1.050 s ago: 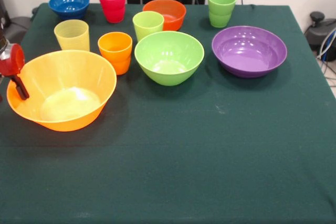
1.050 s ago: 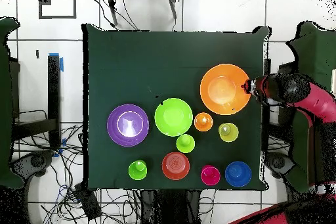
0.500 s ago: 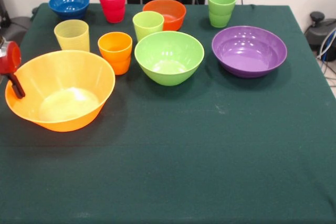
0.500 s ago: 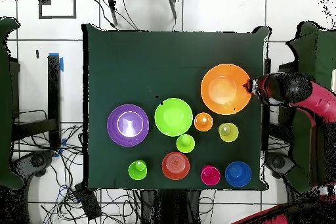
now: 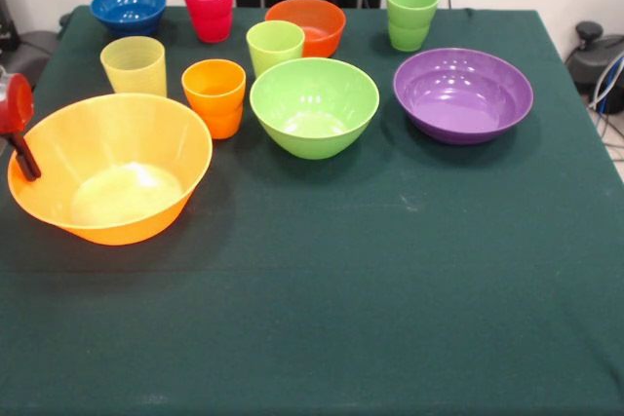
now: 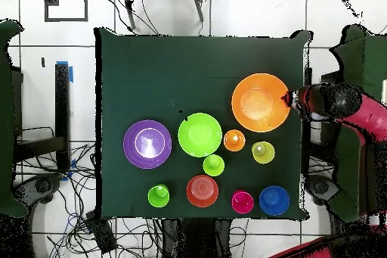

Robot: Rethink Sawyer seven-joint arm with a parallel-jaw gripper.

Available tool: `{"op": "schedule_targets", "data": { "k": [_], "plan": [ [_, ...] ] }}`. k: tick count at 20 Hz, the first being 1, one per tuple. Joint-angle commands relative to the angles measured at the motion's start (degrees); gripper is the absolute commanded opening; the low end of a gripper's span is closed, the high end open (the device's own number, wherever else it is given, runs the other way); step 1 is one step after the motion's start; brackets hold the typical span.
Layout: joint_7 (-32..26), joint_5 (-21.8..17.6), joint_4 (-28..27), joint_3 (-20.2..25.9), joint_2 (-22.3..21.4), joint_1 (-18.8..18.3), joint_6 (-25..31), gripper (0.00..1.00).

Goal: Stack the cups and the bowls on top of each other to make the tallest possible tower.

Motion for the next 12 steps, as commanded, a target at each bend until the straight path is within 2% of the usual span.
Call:
{"op": "schedule_targets", "data": {
  "k": [1,6,12],
  "plan": [
    [-16.98,-3.44,1.42,1.16,-0.72,0.95,3.02,1.0],
    [-18.08,-3.49,2.18,1.78,-0.77,0.39,2.12,1.0],
    [-17.0,-3.3,1.73,1.01,-1.11,0.91,3.9,1.0]
  ]
}}
